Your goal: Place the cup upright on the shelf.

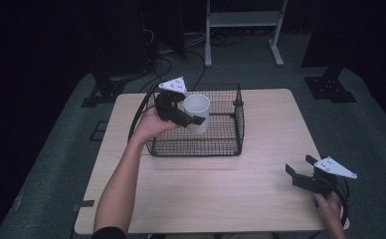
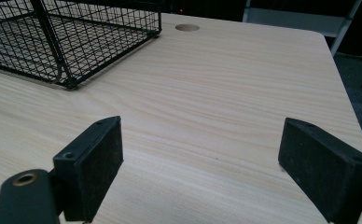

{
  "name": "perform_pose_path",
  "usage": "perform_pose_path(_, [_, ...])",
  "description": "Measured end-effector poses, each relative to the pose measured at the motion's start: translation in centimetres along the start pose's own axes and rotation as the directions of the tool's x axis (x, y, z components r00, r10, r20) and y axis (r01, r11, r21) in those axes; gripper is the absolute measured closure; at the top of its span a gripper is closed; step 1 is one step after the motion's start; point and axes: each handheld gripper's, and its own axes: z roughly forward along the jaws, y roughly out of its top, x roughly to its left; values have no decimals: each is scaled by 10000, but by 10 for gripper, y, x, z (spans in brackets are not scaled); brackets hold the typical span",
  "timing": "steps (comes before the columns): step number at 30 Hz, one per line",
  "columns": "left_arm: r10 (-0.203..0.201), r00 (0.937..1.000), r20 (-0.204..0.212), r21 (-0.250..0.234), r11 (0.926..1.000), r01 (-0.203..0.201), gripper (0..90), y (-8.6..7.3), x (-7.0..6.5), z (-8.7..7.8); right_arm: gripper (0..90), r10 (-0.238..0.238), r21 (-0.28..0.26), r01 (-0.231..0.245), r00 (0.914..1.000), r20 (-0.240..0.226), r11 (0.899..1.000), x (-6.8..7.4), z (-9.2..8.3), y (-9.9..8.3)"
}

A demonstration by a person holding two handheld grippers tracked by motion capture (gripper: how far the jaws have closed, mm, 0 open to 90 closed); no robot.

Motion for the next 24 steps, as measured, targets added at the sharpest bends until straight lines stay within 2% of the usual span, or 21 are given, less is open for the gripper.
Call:
perform_pose_path(9, [-132, 9995, -275, 13, 9999, 133, 201, -3, 13, 13, 130, 1, 2, -1, 10000, -14, 10000, 0, 0, 0])
perform_pose_path(16, [-445, 9981, -427, 197, 9988, 454, 202, -11, 26, 24, 130, 10, -6, -10, 10000, -21, 10000, 0, 0, 0])
perform_pose_path(24, [-582, 9960, -673, 263, 9978, 601, 201, -16, 34, 37, 131, 6, -10, -6, 10000, -33, 10000, 0, 0, 0])
